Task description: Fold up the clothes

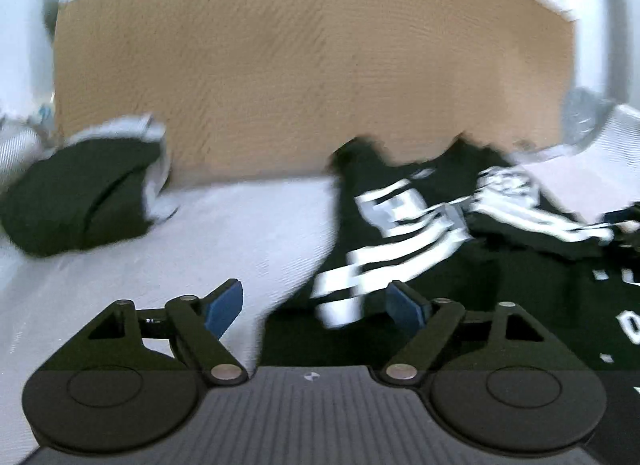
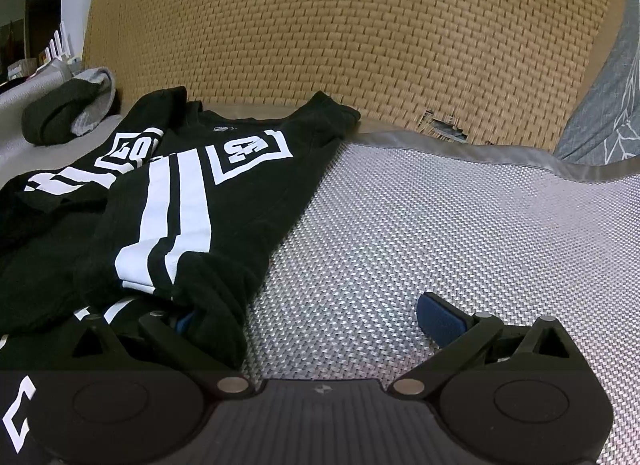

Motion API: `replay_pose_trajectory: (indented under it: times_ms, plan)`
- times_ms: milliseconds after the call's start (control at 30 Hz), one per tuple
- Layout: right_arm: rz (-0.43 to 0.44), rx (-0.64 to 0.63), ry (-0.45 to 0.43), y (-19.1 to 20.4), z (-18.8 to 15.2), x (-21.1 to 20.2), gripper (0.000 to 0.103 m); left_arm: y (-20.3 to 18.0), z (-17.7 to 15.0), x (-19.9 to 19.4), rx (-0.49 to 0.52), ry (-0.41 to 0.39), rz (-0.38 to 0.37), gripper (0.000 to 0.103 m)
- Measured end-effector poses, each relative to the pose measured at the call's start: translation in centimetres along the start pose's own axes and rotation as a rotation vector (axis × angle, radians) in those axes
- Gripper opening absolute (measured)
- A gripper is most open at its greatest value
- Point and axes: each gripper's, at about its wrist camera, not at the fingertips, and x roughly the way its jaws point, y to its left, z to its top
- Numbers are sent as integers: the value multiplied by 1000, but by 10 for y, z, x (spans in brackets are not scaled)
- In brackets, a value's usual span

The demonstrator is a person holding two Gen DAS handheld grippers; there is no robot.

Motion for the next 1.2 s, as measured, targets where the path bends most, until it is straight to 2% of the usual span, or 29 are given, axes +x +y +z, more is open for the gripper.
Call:
replay_pose_trajectory:
  times_ms: [33,67,100,133,200,267,333,367,433,533,733,867,967,1067,1200]
  plan:
    - [-1,-1,0,0,0,0,103,7,4,7,13,23,11,69]
    - [-2,-2,0,0,0,0,103,13,6,16,22,60,0,65]
    - [-2,-2,-1,0,0,0,103,18,8,26,40,112,-46,53]
    - [-2,-2,-1,0,0,0,103,20,9,35,75,165,-97,47]
    - [-3,-3,-2,0,0,0,103,15,6,46,166,231,-149,36]
    - [2,2,-3,-1,0,0,103,8,2,54,242,234,-138,31]
    - [2,2,-3,-1,0,0,103,8,2,59,238,212,-138,17]
    - [3,2,-3,-1,0,0,103,9,3,60,237,191,-114,8]
    - [4,5,-3,-2,0,1,103,9,4,57,242,136,-81,8]
    - [12,15,-3,-4,0,1,103,12,1,55,238,114,-62,8]
    - [-6,-2,8,0,2,0,103,19,3,52,124,176,-69,12]
    - [-47,-16,40,8,5,-6,103,20,7,32,136,141,-34,29]
    - [-38,17,98,6,3,-18,103,32,15,15,94,114,-18,31]
    - [-62,53,123,7,-8,-38,103,33,22,-10,87,75,-42,36]
    - [-71,31,200,19,-21,-61,101,15,24,-40,154,40,-91,44]
